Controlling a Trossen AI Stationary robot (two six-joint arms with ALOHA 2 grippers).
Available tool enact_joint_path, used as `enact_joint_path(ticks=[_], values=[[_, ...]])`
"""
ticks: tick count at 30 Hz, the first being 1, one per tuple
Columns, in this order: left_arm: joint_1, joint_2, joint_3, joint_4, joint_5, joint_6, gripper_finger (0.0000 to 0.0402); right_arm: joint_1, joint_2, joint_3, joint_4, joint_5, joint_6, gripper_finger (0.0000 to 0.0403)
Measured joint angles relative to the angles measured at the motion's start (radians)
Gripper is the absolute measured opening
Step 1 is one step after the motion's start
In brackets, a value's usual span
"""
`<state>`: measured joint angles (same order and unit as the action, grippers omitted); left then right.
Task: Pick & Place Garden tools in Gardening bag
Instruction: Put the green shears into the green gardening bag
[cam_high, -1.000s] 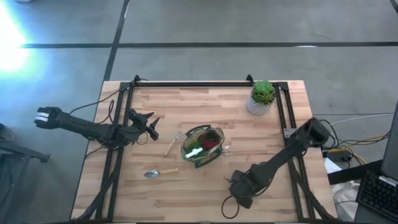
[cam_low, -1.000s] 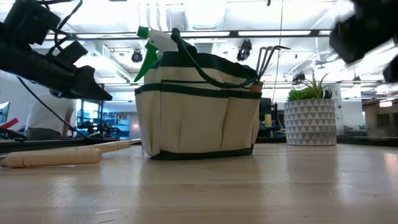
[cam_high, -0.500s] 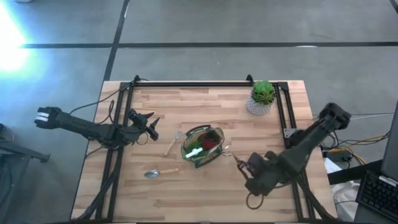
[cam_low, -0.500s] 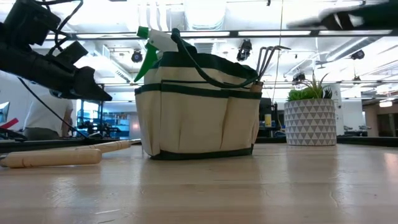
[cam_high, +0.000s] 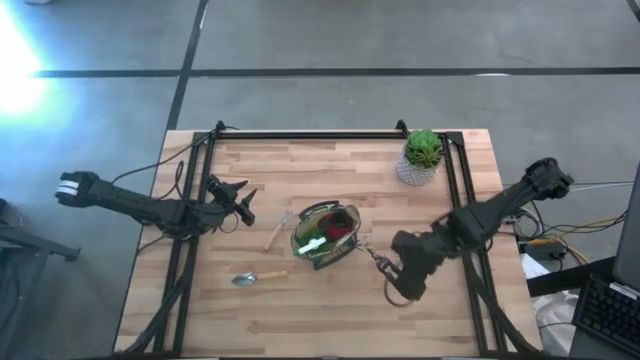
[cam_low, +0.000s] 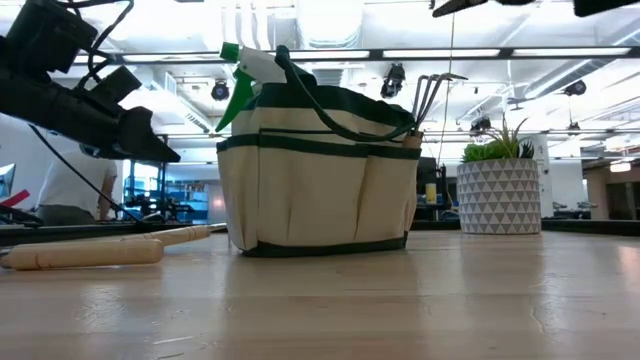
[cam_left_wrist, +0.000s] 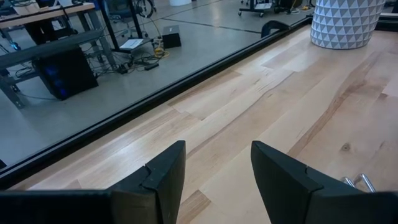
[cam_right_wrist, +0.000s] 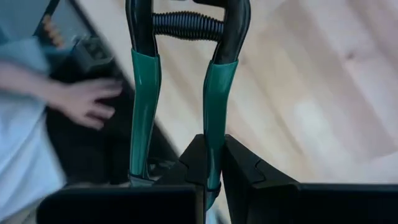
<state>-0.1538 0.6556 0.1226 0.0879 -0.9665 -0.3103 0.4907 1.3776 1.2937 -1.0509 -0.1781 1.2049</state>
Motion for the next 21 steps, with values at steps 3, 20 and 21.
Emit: enact_joint_path(ticks=[3, 20, 21], values=[[0.0, 0.0, 0.0, 0.0, 0.0, 0.0, 0.0186, -0.075, 0.024, 0.061, -0.077, -0.128, -0.053, 0.0014], [0.0, 0.001, 0.0, -0.001, 0.0, 0.0, 0.0186, -0.264, 0.06, 0.206, 0.413, 0.045, -0.939, 0.0014], [0.0, 0.0, 0.0, -0.001, 0.0, 0.0, 0.0186, -0.263, 0.06, 0.205, 0.446, 0.11, -1.044, 0.0014]])
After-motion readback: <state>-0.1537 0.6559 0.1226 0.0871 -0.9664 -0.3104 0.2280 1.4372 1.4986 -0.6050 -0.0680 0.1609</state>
